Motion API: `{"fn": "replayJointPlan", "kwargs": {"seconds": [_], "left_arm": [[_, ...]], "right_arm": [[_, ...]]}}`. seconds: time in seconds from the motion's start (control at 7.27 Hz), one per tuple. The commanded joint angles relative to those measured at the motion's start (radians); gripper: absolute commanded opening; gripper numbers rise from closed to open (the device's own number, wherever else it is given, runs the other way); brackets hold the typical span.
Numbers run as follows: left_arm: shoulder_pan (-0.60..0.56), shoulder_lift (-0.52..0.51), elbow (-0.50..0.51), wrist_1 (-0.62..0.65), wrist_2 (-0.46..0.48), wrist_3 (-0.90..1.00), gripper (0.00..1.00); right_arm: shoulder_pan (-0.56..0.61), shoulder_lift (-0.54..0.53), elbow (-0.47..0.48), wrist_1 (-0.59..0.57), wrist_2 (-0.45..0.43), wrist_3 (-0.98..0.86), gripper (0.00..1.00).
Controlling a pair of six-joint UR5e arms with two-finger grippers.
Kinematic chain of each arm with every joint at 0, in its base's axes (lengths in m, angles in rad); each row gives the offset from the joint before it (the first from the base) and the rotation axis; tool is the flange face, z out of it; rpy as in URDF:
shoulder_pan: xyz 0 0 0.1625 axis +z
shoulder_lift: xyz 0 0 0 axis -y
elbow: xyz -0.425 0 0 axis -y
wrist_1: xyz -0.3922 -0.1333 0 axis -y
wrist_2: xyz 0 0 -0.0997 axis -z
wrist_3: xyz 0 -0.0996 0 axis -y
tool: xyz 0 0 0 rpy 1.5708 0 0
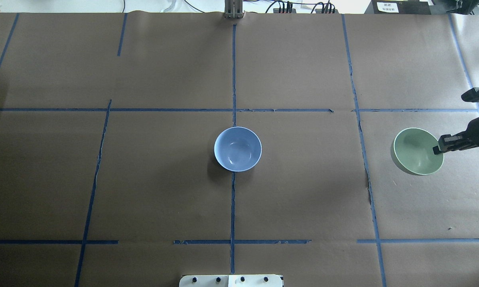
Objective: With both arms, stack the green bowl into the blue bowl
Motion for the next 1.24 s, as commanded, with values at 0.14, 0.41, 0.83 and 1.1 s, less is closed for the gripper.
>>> {"fn": "replayJointPlan", "kwargs": {"seconds": [0.14, 0.41, 0.83, 1.1], "left_arm": [[0.0, -0.005, -0.002, 0.0, 0.0, -0.028, 1.0], [0.0, -0.005, 0.0, 0.0, 0.0, -0.029, 1.0], [0.0, -0.008, -0.002, 0.0, 0.0, -0.031, 1.0], [0.0, -0.009, -0.014, 0.0, 0.0, -0.046, 1.0]], "right_arm": [[-0.179, 0.443, 0.08, -0.326, -0.053, 0.461, 0.0], [-0.34, 0.66, 0.034, -0.49, -0.236, 0.588, 0.0], [-0.495, 0.752, -0.089, -0.48, -0.398, 0.696, 0.0], [-0.521, 0.744, -0.133, -0.447, -0.424, 0.696, 0.0]]}}
